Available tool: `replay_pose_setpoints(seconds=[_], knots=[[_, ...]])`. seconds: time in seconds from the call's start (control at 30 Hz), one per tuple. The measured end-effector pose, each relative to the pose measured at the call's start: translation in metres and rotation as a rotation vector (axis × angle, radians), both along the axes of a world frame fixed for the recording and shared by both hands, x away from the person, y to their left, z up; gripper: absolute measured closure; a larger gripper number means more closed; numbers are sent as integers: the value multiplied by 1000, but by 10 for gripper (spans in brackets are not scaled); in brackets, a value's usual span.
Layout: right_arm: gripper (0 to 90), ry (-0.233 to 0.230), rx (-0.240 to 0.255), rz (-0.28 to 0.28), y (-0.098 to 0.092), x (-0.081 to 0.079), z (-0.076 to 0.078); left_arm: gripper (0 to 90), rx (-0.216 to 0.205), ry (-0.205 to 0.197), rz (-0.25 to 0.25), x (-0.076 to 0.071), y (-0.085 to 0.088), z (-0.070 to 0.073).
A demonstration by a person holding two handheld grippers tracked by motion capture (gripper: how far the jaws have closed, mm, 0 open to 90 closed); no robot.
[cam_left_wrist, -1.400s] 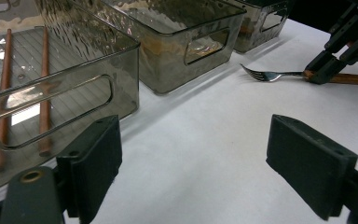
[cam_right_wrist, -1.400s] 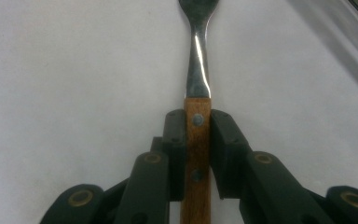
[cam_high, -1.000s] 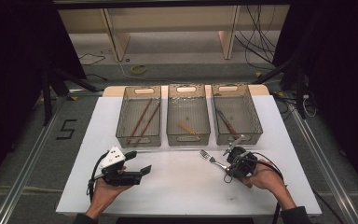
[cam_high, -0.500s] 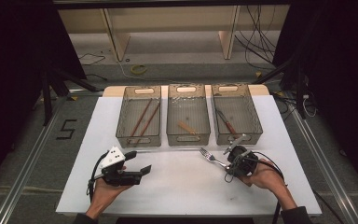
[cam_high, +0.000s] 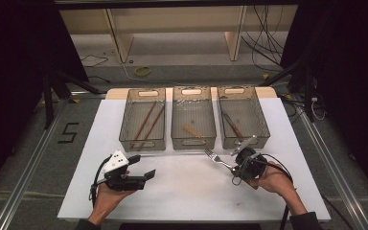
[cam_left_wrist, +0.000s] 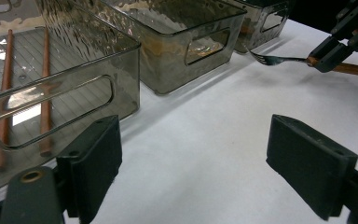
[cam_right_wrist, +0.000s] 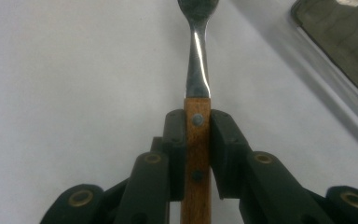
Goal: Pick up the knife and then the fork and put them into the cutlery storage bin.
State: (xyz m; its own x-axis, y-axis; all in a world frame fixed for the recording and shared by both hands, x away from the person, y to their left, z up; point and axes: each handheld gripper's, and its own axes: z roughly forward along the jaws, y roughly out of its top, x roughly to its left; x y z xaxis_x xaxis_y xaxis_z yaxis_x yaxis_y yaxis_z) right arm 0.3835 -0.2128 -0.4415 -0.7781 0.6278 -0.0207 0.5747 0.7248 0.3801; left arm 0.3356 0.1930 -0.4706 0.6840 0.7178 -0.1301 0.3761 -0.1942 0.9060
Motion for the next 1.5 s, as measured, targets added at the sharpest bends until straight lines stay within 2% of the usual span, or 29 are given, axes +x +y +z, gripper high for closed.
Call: replay_pose_setpoints(seconds=[0.5,0.87,1.5], knots=[[778,-35,30,5,2,4,14,173,1,-3,2,0,0,0],[778,-59,72,-7,-2,10,26,173,2,-2,3,0,0,0],[779,-90,89,-1,5,18,40,173,2,-2,3,0,0,0]])
